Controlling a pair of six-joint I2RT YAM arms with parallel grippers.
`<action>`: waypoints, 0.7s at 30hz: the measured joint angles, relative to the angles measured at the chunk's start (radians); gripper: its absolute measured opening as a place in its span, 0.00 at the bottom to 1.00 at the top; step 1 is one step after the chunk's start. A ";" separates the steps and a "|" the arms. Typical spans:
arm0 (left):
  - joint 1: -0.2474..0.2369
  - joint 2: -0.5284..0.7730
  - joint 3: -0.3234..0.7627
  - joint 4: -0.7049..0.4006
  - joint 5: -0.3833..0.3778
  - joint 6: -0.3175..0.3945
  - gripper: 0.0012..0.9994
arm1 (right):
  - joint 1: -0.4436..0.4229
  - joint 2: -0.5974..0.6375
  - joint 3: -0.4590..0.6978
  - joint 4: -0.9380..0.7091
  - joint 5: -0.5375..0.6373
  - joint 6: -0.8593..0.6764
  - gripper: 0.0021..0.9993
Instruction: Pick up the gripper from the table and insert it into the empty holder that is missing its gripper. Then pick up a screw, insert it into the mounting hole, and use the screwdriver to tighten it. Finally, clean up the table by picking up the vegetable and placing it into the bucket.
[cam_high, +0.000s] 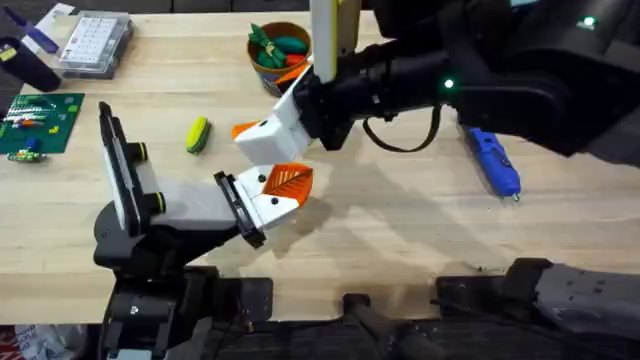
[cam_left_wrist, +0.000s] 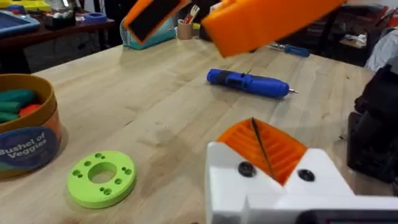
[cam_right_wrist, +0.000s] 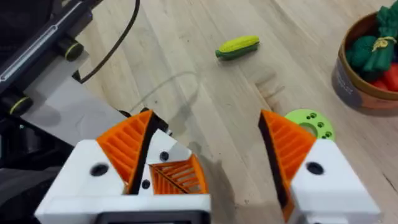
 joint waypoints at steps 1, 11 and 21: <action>0.000 0.000 0.000 0.000 0.000 0.000 0.00 | 0.000 0.000 0.000 0.000 0.000 0.000 0.99; 0.000 0.000 0.000 0.000 0.000 0.004 0.45 | 0.000 0.000 0.000 0.000 0.000 0.000 0.99; 0.000 0.000 0.000 0.000 0.001 0.000 0.47 | 0.000 0.000 0.000 -0.018 0.000 0.000 0.99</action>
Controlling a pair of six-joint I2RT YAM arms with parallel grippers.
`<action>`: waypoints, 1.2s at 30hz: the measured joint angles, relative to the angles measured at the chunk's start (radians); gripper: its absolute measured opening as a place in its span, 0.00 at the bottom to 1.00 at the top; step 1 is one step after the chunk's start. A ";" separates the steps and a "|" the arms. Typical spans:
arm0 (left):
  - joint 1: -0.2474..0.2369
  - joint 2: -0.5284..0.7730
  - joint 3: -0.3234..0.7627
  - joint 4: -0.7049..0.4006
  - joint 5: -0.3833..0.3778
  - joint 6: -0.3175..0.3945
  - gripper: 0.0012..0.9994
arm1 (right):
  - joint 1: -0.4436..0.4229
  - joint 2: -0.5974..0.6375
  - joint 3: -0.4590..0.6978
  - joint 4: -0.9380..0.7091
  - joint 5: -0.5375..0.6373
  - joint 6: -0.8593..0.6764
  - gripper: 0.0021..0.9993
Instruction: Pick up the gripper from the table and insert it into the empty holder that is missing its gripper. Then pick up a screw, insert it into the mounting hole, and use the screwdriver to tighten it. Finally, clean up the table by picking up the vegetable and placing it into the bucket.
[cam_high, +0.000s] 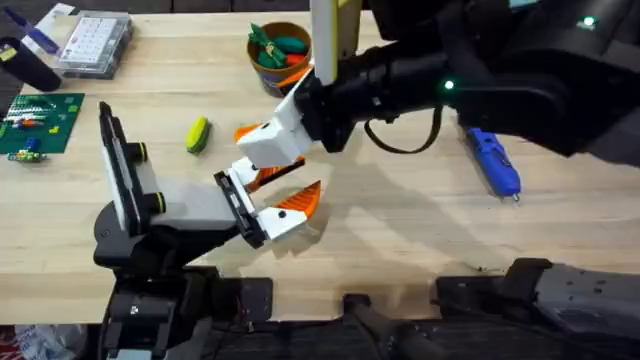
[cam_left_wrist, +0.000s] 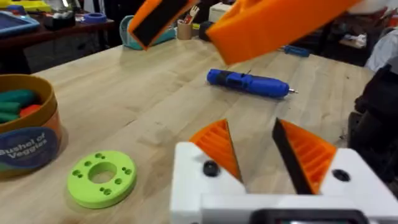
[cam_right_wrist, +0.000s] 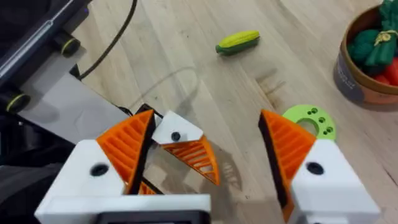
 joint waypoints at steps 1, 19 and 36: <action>0.000 0.000 0.000 0.000 0.000 0.000 0.43 | 0.000 0.000 0.000 0.000 0.000 0.000 0.99; 0.000 0.000 0.000 0.000 -0.001 0.001 0.00 | 0.000 0.000 0.000 0.000 0.000 0.000 0.99; 0.000 0.000 0.000 0.000 -0.001 0.001 0.00 | 0.000 0.000 0.000 0.000 0.000 0.000 0.99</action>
